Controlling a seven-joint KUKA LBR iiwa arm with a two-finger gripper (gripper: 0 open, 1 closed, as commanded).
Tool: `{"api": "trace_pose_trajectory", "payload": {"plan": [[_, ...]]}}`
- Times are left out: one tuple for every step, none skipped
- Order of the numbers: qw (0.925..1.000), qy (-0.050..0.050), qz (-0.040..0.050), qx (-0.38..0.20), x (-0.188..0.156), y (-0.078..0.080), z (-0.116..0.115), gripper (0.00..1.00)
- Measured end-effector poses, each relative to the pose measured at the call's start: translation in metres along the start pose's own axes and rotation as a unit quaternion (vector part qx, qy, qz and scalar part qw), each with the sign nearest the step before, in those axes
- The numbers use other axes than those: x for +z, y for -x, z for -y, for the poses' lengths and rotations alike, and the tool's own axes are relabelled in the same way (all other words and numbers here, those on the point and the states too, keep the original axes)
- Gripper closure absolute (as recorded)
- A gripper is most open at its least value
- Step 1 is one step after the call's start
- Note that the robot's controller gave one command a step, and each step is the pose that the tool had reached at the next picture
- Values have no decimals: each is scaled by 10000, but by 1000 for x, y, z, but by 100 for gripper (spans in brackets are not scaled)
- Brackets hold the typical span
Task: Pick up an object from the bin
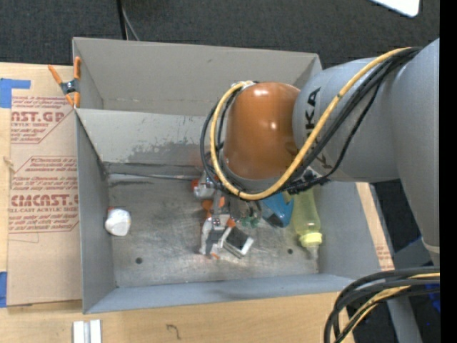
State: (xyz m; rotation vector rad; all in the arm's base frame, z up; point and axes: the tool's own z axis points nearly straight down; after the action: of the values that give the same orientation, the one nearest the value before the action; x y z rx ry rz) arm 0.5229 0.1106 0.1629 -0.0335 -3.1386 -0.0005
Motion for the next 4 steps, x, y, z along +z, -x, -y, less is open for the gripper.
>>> {"api": "trace_pose_trajectory", "payload": {"plan": [[10000,-3,24,-34,28,16,27,0],[9991,1,34,-426,83,5,26,0],[10000,4,18,85,83,5,83,100],[10000,5,17,83,83,5,82,0]]}}
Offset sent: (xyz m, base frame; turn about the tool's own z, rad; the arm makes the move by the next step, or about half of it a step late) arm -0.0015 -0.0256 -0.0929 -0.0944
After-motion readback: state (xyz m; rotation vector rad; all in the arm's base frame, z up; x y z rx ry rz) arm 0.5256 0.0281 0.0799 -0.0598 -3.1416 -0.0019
